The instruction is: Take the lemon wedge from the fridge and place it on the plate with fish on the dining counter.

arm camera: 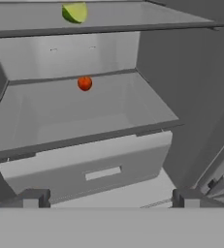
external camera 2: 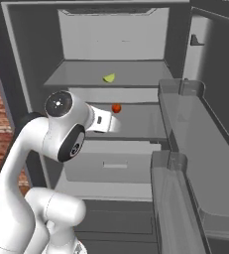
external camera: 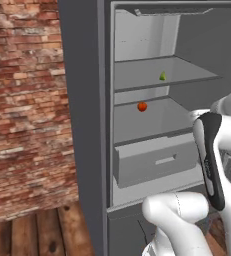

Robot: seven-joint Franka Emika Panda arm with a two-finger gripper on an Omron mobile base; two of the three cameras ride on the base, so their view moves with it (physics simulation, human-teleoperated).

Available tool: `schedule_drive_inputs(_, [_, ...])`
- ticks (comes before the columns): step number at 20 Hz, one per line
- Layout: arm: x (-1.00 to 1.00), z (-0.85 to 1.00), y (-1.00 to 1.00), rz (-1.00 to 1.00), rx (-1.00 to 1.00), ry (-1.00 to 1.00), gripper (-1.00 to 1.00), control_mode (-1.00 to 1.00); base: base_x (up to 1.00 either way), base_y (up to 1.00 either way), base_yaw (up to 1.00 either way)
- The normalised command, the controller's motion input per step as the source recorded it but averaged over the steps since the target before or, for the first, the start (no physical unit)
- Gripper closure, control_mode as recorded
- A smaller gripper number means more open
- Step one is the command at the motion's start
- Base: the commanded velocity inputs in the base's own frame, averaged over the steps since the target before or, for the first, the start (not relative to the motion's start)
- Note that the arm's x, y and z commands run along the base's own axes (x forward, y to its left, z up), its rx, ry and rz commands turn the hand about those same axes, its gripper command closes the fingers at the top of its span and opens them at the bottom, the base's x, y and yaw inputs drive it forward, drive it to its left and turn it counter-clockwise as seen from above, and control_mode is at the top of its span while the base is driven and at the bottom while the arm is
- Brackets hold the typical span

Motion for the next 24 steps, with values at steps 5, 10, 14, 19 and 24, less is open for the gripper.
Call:
schedule_drive_inputs(5, [0.35,0.68,0.13,-0.02,0.00,0.00,-1.00,-1.00,0.12,0.01,-0.01])
schedule_drive_inputs(10, [0.33,1.00,0.25,-0.02,0.00,0.00,-1.00,-1.00,0.00,0.00,0.00])
schedule_drive_inputs(14, [0.02,0.50,0.01,0.00,0.06,-0.03,-1.00,-1.00,0.00,0.00,0.00])
schedule_drive_inputs(19, [0.16,0.00,0.10,-0.04,0.01,0.00,-1.00,-1.00,0.00,0.00,0.00])
schedule_drive_inputs(24, [0.18,0.00,0.26,-0.05,0.00,-0.05,-1.00,-1.00,0.00,0.00,0.00])
